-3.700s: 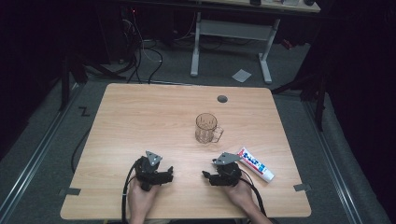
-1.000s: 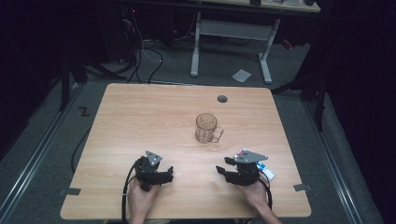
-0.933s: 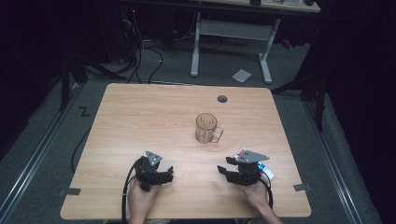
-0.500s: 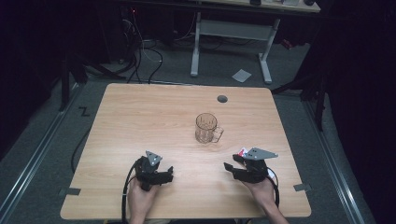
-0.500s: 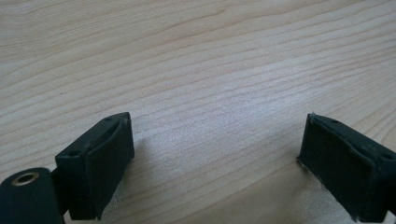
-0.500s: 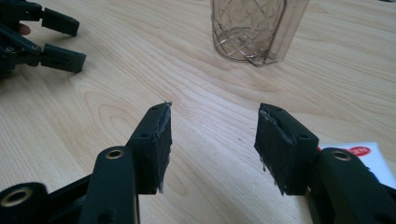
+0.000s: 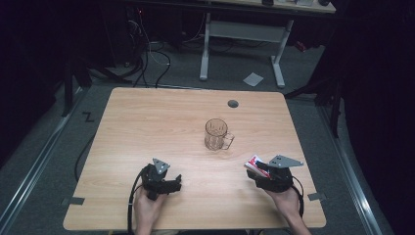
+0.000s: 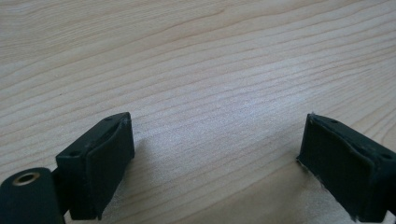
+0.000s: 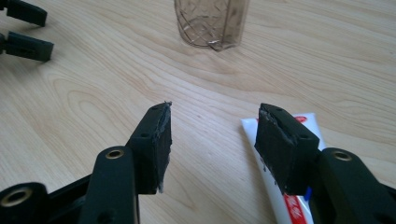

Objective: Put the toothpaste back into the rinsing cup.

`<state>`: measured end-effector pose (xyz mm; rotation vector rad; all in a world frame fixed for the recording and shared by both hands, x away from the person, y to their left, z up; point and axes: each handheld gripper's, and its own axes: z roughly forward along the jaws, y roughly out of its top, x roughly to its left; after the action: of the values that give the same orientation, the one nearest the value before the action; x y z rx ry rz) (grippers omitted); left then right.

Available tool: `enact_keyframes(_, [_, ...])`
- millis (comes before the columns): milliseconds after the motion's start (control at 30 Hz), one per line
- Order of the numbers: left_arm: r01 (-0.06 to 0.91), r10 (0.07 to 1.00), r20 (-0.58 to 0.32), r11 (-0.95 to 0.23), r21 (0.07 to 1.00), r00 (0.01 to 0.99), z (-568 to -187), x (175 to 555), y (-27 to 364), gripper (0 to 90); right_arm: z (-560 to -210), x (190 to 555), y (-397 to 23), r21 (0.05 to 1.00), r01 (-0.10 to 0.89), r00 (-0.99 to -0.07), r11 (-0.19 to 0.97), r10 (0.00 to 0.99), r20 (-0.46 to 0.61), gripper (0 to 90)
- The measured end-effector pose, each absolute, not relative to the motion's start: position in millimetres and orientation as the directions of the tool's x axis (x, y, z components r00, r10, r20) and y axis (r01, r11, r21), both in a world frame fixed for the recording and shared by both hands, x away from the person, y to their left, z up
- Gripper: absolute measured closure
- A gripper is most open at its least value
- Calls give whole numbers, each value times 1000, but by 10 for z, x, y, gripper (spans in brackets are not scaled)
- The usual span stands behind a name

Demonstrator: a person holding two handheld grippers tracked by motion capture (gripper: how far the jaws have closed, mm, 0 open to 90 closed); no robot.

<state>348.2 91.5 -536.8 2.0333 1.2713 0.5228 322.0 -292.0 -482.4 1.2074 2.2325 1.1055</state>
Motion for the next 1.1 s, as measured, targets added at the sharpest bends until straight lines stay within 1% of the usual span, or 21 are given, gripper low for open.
enact_keyframes(433, [626, 896, -16, -297, 721, 443, -5368, 3482, 914, 103, -4803, 3216, -3132, 774, 551, -519, 311, 854, 27, 441])
enact_keyframes(633, [626, 896, -16, -297, 721, 444, -5368, 3482, 914, 103, -4787, 3234, -3208, 768, 554, -502, 321, 865, 1, 440])
enact_keyframes(900, [626, 896, -16, -297, 721, 444, -5368, 3482, 915, 103, -4780, 3281, -3254, 754, 564, -502, 337, 865, -11, 436])
enact_keyframes(1100, [626, 896, -16, -298, 721, 445, -5368, 3482, 915, 103, -4780, 3351, -3260, 727, 580, -507, 367, 861, -30, 428])
